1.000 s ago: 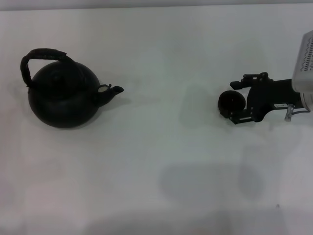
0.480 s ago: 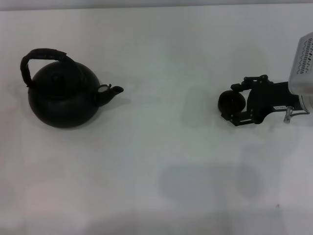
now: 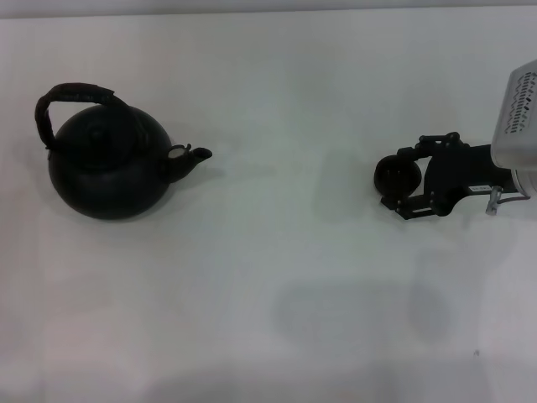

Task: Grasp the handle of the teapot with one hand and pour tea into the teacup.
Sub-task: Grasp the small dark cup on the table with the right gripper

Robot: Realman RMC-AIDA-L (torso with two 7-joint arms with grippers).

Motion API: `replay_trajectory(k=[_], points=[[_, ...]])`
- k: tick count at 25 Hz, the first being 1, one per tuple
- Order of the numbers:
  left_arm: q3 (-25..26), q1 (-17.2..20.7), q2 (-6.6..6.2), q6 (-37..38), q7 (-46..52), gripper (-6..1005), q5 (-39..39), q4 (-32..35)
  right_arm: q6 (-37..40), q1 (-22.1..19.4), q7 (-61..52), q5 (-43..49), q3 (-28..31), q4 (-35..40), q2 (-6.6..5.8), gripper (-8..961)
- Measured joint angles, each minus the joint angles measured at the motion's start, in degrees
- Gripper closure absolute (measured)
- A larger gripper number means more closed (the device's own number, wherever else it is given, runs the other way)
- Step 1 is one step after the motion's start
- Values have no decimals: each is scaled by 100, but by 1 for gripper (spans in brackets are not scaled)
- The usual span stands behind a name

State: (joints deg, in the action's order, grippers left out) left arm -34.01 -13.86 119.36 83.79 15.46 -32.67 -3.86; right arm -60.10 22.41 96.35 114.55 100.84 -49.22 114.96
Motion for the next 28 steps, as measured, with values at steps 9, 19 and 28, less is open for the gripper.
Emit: replay_trajectory(k=[9,19,28], points=[[0,5,0,13,1,387,-12,-10,71,3,6,-1,-67,9,0,162],[0,-23,0,-6,1,388,-12,-9,80,23,7,-48,-66,9,0,219],[0,-43,-17,-17,1,388,-11,2,-182,53,-162,-132,0,-246,0,233]])
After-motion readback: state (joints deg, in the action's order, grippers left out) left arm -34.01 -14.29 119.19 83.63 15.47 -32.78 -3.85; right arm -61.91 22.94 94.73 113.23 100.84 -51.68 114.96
